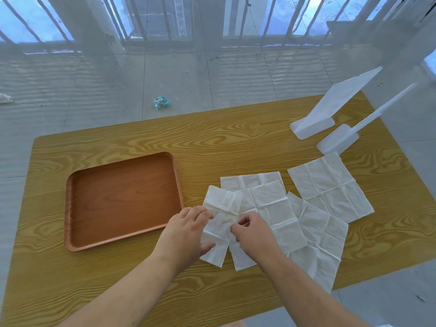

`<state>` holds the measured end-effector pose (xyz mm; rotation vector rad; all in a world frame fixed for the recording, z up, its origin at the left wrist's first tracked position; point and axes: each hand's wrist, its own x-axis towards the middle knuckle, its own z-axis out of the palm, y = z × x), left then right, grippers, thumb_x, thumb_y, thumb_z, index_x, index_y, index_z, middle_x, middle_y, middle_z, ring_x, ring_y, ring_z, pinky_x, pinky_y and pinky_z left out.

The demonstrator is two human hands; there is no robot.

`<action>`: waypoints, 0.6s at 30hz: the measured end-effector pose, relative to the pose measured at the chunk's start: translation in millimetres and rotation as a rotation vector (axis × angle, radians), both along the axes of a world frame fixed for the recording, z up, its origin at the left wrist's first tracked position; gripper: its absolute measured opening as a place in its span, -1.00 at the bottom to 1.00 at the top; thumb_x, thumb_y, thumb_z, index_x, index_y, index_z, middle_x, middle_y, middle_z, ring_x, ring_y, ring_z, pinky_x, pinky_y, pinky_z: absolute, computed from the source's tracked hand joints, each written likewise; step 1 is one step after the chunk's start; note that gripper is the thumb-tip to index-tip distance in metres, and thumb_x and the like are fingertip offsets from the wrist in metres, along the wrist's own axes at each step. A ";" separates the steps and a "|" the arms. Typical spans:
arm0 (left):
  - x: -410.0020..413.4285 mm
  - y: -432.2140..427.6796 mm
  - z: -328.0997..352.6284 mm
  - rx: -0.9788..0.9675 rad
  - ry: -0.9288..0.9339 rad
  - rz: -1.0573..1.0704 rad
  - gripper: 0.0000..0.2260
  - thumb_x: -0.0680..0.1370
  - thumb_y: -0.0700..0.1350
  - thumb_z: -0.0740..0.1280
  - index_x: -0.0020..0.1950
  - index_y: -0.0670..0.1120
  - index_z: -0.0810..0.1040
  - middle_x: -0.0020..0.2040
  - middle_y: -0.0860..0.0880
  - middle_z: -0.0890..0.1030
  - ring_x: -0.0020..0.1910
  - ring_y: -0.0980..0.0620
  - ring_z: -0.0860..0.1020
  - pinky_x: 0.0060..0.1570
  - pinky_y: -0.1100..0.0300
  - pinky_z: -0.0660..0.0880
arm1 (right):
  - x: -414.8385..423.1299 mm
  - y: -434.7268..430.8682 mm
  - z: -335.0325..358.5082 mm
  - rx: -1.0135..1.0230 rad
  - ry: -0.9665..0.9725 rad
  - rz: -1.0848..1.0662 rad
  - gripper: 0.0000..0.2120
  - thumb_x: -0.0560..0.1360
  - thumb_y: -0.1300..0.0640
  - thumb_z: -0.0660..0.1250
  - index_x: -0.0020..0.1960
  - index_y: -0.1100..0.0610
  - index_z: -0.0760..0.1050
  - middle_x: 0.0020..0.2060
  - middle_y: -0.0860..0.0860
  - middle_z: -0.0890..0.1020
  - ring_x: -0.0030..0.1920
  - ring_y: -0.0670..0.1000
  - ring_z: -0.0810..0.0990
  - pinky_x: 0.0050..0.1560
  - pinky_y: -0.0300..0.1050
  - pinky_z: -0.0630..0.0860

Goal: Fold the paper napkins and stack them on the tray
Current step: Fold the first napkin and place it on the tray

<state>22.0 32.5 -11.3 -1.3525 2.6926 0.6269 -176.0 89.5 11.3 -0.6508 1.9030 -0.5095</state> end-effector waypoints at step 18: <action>2.1 2.9 -4.1 -0.235 -0.133 -0.240 -0.62 0.42 0.12 0.63 0.14 -0.02 0.74 0.16 -0.02 0.75 0.11 -0.06 0.70 0.09 -0.05 0.67 | -2.4 42.2 -36.4 -0.285 0.742 0.960 -0.24 0.61 -0.32 0.12 0.69 0.01 0.06 0.69 0.12 0.15 0.70 0.23 -0.12 0.66 0.29 -0.09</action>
